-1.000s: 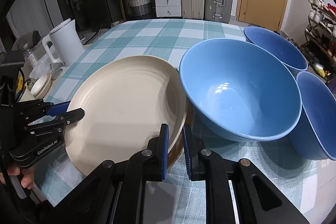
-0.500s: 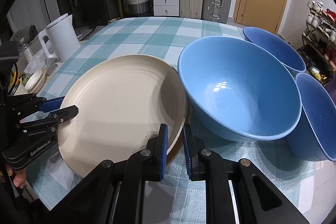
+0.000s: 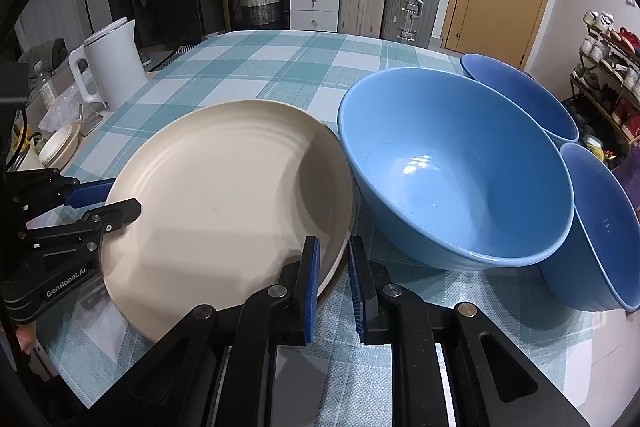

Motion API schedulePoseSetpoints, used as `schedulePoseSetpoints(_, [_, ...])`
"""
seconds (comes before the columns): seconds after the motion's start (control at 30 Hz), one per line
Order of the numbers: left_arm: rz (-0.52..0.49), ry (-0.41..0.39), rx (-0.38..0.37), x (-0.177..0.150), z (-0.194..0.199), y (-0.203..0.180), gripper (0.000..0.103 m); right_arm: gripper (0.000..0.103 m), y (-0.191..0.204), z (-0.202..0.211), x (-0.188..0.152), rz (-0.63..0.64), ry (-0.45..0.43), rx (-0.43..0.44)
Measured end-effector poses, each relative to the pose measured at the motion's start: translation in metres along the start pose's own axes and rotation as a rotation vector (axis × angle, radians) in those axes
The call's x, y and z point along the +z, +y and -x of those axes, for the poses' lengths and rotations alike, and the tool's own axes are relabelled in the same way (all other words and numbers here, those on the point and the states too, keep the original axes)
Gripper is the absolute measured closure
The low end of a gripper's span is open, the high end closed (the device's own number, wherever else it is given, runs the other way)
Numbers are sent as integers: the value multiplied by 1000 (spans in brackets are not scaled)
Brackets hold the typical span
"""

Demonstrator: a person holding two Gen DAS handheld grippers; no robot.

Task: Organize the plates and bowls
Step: 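Lower the cream plate onto the plate stack and open both grippers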

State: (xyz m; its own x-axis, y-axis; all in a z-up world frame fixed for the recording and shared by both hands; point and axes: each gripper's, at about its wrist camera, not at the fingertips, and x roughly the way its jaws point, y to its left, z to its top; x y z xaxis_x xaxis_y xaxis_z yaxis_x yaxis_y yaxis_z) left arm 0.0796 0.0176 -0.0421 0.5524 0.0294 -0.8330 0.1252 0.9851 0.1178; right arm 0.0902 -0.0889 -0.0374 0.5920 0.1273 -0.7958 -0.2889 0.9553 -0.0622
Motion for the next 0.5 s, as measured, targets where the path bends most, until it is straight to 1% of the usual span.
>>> schedulePoseSetpoints(0.1, [15,9,-22,0,-1,3,76,87,0,-1,0,4,12,-1])
schedulePoseSetpoints(0.23, [51,17,-58,1,-2,10,76,86,-4,-2,2,-9,28,21])
schedulePoseSetpoints(0.3, [71,15,-63,1,-1,15,76,86,-5,-2,2,-7,36,17])
schedulePoseSetpoints(0.33, [77,11,-63,2,0,16,75,84,-4,-2,2,-7,40,21])
schedulePoseSetpoints(0.43, [100,-22,-76,4,11,21,64,77,-6,2,3,-27,45,60])
schedulePoseSetpoints(0.47, [108,-41,-83,5,16,23,55,76,-7,4,4,-36,43,75])
schedulePoseSetpoints(0.5, [113,-55,-86,6,21,24,44,73,-7,6,4,-40,40,82])
